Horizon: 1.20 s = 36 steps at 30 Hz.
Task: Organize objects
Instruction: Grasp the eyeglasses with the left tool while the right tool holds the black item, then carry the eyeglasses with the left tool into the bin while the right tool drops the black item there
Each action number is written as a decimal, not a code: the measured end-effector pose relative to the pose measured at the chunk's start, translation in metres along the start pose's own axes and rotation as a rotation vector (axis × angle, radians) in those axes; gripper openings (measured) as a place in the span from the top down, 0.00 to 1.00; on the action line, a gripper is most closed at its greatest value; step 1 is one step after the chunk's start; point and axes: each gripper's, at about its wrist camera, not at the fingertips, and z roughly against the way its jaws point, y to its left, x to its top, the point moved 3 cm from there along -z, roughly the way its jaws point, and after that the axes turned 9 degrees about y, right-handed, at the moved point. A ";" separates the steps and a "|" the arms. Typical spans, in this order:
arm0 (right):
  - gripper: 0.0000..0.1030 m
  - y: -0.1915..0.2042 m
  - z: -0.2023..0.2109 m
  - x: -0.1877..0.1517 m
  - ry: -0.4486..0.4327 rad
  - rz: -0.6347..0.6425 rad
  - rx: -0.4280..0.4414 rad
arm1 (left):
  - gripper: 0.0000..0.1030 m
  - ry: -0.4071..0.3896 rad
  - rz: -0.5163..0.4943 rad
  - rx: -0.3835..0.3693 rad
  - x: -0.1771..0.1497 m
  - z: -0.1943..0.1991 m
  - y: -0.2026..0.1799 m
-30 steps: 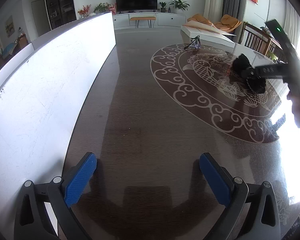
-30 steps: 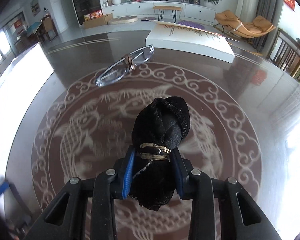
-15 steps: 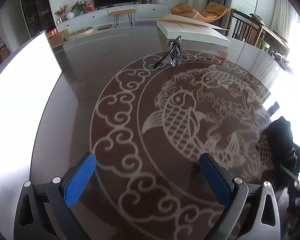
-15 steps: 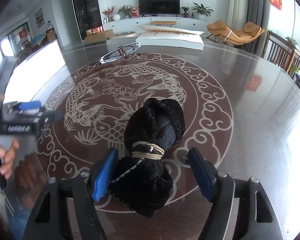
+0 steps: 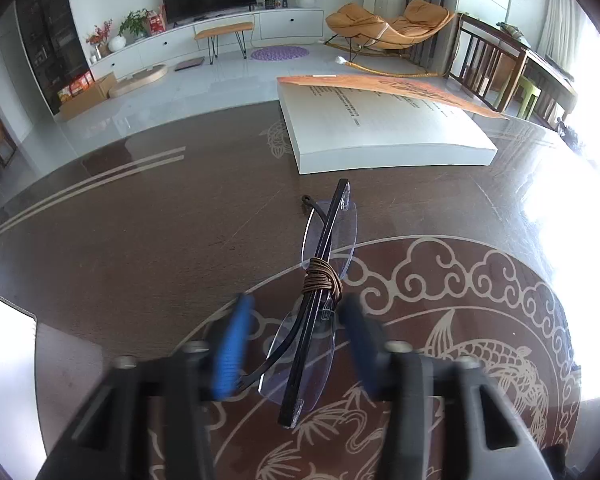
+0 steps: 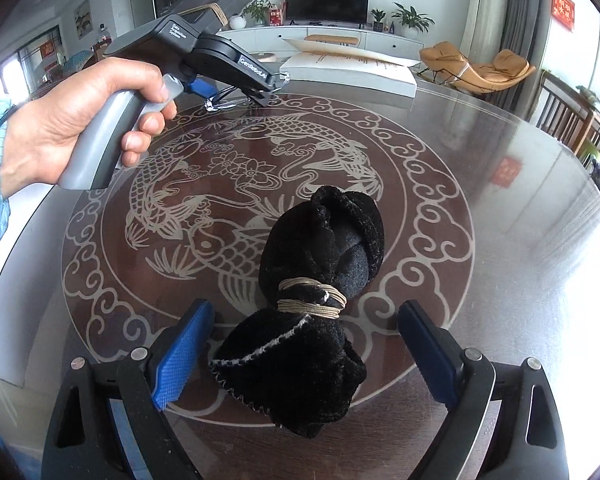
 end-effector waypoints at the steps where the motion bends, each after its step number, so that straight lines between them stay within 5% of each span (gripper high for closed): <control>1: 0.09 0.000 0.000 0.000 0.000 0.000 0.000 | 0.76 0.000 -0.010 0.007 -0.005 0.001 0.000; 10: 0.00 0.005 -0.002 0.001 0.016 0.022 0.013 | 0.78 -0.062 0.026 0.042 -0.117 0.057 0.027; 11: 0.00 0.005 -0.002 0.002 0.016 0.025 0.015 | 0.90 -0.068 0.020 0.050 -0.129 0.066 0.029; 13: 0.00 0.005 -0.004 0.008 0.049 0.037 0.020 | 0.91 -0.087 0.025 0.056 -0.149 0.087 0.034; 14: 0.03 0.003 -0.003 0.011 0.058 0.027 0.015 | 0.91 -0.099 0.035 0.050 -0.159 0.096 0.036; 16: 0.33 -0.001 0.003 0.019 0.036 0.007 0.002 | 0.91 -0.123 0.057 0.046 -0.172 0.116 0.042; 17: 0.60 0.000 0.004 0.023 0.043 0.012 0.002 | 0.91 -0.135 0.063 0.044 -0.177 0.125 0.044; 18: 0.68 0.001 0.002 0.024 0.060 0.015 0.003 | 0.91 -0.147 0.068 0.046 -0.182 0.134 0.046; 31: 0.68 0.014 0.058 -0.006 0.024 -0.013 0.084 | 0.93 -0.206 0.122 -0.031 -0.216 0.181 0.070; 34: 0.68 0.013 0.061 -0.018 0.032 -0.033 0.116 | 0.81 -0.170 0.129 -0.066 -0.207 0.163 0.073; 36: 0.68 0.014 0.064 -0.023 0.030 -0.042 0.140 | 0.34 -0.129 0.135 -0.092 -0.193 0.144 0.073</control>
